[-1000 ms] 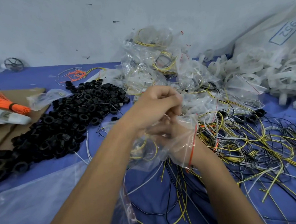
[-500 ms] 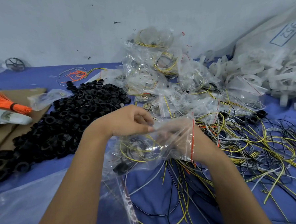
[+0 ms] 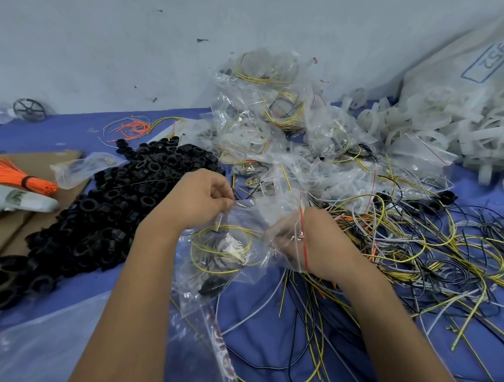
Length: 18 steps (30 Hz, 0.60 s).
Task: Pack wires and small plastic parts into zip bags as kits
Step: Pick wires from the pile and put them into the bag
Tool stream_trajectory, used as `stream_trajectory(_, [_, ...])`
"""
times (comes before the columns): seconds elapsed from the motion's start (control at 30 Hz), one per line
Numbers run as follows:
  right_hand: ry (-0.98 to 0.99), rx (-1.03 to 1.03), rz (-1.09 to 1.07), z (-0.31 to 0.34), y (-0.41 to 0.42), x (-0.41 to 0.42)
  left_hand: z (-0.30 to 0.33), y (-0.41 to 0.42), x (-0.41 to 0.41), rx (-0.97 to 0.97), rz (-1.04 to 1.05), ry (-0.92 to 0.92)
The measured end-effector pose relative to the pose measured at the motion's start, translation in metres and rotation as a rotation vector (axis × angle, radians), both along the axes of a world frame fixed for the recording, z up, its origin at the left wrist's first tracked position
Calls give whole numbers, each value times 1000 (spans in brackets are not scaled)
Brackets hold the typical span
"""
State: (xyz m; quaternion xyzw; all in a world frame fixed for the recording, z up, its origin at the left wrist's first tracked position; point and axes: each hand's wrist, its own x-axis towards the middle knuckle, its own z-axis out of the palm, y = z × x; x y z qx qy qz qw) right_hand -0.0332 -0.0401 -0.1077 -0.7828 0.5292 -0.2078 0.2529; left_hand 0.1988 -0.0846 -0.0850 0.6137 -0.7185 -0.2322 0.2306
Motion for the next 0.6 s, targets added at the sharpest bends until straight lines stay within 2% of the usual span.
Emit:
stream_trajectory(0.1, [-270, 155, 87, -2, 1, -3, -5, -5, -3, -47, 44, -56])
stream_trajectory(0.23, [-636, 152, -165, 0, -3, -10, -11, -8, -9, -149, 125, -121])
stream_trajectory(0.3, [-761, 296, -205, 1, -13, -9, -11, -9, -17, -256, 213, -50])
stream_trajectory(0.33, [-731, 350, -234, 1, -17, -7, -11, -9, -23, -306, 246, 16])
stream_trajectory(0.37, [-621, 348, -219, 3, -16, -4, -11, -10, -31, -348, 258, 92])
stream_trajectory(0.43, [-319, 212, -14, 1, -4, 0, -13, -7, -50, -379, 249, 234])
stream_trajectory(0.47, [-254, 170, 55, -1, -1, 1, -16, -6, -60, -367, 238, 276])
stream_trajectory(0.53, [-250, 164, 90, -4, 4, -3, -30, -3, -78, -293, 188, 261])
stream_trajectory(0.6, [-185, 35, 11, -4, 0, -2, -47, 0, -89, -216, 130, 133])
